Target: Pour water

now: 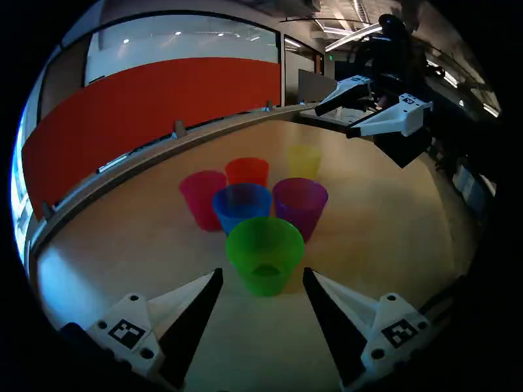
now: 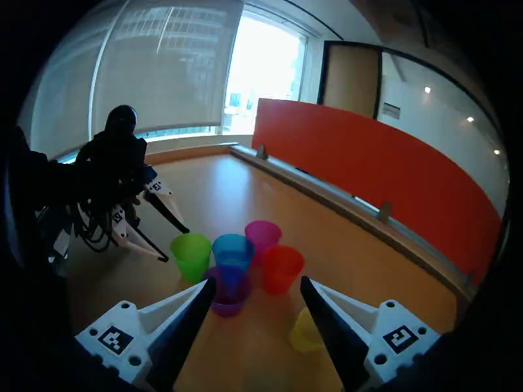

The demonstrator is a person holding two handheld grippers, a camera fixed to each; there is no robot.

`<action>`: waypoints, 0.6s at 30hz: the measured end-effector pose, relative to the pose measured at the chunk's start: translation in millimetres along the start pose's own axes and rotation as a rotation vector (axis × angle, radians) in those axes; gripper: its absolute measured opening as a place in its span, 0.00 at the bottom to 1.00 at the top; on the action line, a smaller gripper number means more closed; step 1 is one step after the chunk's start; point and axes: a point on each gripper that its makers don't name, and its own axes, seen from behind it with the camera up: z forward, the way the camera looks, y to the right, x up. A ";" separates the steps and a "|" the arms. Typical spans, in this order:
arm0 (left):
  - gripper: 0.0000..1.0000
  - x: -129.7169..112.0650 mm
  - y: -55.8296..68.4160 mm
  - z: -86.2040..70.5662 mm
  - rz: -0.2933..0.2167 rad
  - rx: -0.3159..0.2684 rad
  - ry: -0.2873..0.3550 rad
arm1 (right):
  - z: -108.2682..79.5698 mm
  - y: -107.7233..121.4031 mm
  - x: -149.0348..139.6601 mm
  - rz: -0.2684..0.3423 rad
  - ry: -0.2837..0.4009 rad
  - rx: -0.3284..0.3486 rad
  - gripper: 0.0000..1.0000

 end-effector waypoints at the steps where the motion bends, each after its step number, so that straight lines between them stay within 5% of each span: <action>1: 0.91 0.1 0.6 1.2 0.002 -0.003 -0.001 | 0.9 0.1 -0.6 0.001 -0.001 0.002 1.00; 18: 0.91 5.1 -1.1 20.4 0.008 -0.019 0.003 | 10.6 3.3 -12.6 0.001 -0.020 0.010 1.00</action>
